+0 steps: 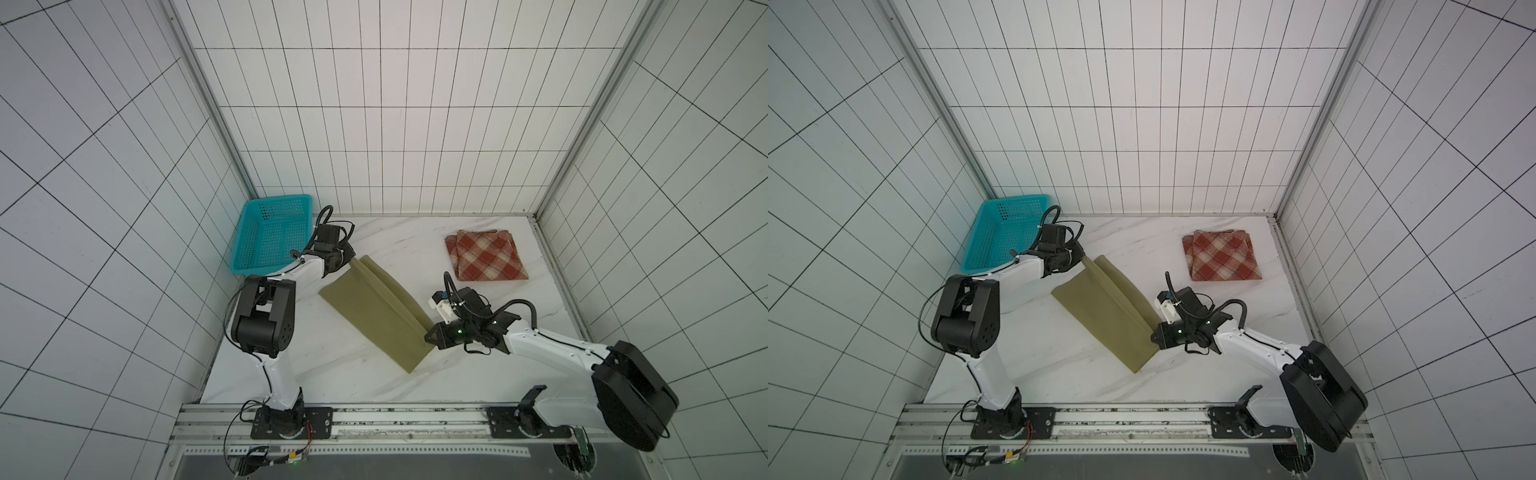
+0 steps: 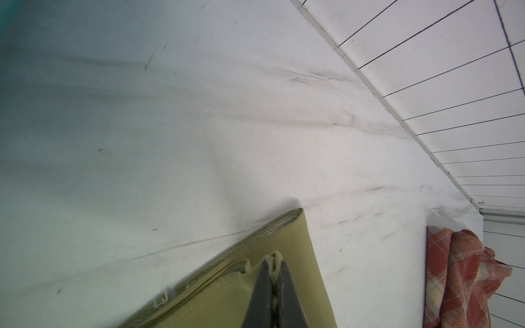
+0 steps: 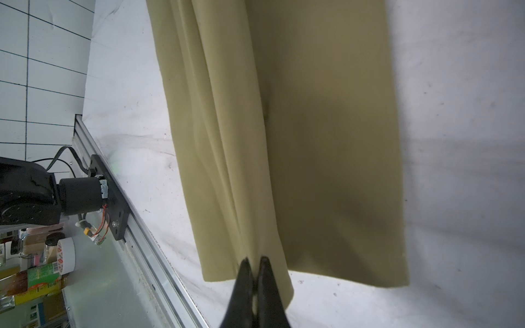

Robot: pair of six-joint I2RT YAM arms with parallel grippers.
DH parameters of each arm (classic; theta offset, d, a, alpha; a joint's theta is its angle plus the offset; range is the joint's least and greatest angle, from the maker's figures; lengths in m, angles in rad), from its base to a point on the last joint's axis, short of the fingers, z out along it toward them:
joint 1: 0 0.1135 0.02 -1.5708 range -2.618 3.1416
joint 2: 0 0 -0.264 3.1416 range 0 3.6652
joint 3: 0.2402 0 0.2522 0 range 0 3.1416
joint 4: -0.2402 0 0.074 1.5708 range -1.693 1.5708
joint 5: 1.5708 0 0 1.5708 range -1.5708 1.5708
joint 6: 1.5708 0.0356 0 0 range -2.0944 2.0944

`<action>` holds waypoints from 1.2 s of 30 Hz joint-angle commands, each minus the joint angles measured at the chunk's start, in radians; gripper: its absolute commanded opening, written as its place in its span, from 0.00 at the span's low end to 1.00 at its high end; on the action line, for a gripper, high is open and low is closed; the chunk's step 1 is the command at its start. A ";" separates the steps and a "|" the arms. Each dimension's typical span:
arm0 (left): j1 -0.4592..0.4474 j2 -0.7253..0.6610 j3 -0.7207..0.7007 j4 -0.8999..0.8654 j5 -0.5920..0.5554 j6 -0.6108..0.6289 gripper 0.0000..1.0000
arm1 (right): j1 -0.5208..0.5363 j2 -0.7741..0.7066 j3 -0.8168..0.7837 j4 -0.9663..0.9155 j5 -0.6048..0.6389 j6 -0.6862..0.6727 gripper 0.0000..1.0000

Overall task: Fold and stack skirts
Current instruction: Fold the skirt at the center of the table.

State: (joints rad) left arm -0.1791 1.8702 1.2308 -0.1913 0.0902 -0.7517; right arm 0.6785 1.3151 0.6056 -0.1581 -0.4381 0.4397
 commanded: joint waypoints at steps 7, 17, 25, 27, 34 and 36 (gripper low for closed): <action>0.024 0.074 0.073 0.126 -0.086 -0.009 0.00 | -0.031 0.042 0.038 -0.135 0.002 0.002 0.00; 0.012 0.117 0.094 0.151 -0.074 -0.014 0.00 | -0.049 0.075 0.062 -0.139 0.007 -0.005 0.00; 0.005 0.111 0.096 0.168 -0.062 -0.007 0.14 | -0.068 0.073 0.113 -0.143 0.058 -0.028 0.32; 0.000 0.079 0.072 0.203 -0.062 -0.003 0.32 | -0.071 0.057 0.140 -0.145 0.089 -0.039 0.40; 0.001 -0.015 0.025 0.279 0.000 0.017 0.42 | -0.073 0.031 0.183 -0.180 0.129 -0.079 0.43; 0.001 -0.029 0.014 0.275 0.036 0.017 0.42 | -0.072 0.040 0.196 -0.180 0.139 -0.081 0.43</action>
State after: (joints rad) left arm -0.1768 1.8816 1.2652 0.0360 0.0841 -0.7452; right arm 0.6132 1.3621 0.7113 -0.3042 -0.3298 0.3878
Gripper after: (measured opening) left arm 0.418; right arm 0.429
